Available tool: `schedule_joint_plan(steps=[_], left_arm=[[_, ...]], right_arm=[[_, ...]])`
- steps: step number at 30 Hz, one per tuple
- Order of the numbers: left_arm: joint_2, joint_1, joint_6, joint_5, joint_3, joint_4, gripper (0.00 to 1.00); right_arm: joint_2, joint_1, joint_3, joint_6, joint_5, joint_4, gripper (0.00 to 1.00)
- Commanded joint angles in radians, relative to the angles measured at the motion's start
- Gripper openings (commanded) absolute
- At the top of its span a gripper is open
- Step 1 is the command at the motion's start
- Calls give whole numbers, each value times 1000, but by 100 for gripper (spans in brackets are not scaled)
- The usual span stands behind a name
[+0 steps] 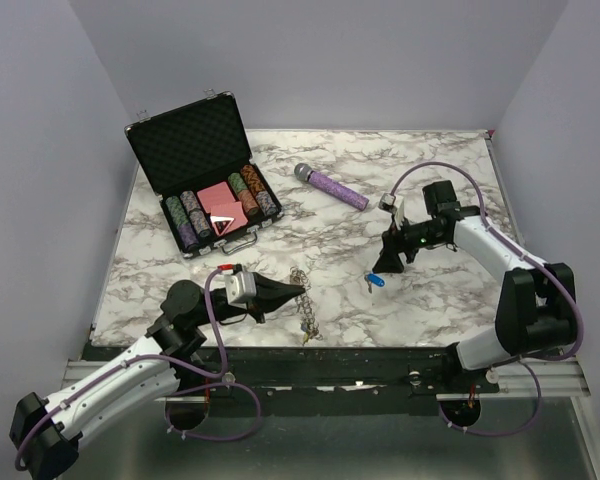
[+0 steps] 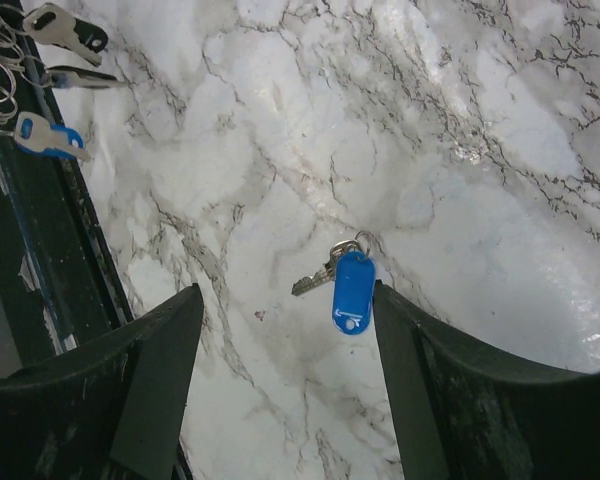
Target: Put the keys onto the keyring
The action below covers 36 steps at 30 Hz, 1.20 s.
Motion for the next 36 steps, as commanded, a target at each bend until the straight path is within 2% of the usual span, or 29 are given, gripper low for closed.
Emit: schedule_joint_plan(steps=[1,4,8,10,11,13,14,17,18,22,24,26,29,36], left_arm=[[12,-1,5,38,-4,95,0],[15,1,3,40,-6,100,0],[24,1,-18,55,-15,140,0],[38,-1,-31,70,-21,170,0],[47,-1,-40,80,-26,199,0],[74,1,-54,89,-35,262,0],[85,1,-58,97,-37,296,0],[137,1,-78,101,-50,391,0],[153,-1,-78,103,-53,426,0],[208,1,-87,103,-61,526,0],[225,1,-87,89,-49,527,0],[237,1,-92,72,-35,508,0],[257,1,-115,48,-30,517,0],[312,1,-185,-1,-37,605,0]], right_arm=[[38,-4,34,-4,-58,11,76],[32,-2,51,-70,-117,-41,76],[-33,-2,83,-301,-226,-173,77],[-80,-4,93,-442,-286,-237,82],[-96,-2,108,-501,-317,-270,87],[-96,2,160,-544,-393,-328,92],[-79,16,198,-568,-415,-377,91],[-15,121,353,-875,-411,-706,90],[-2,158,384,-889,-417,-734,88],[-24,313,458,-815,-363,-697,84],[-56,393,455,-579,-300,-533,75],[-88,444,439,-431,-245,-393,74],[-91,458,456,-403,-228,-388,67],[-96,473,430,-325,-262,-321,60]])
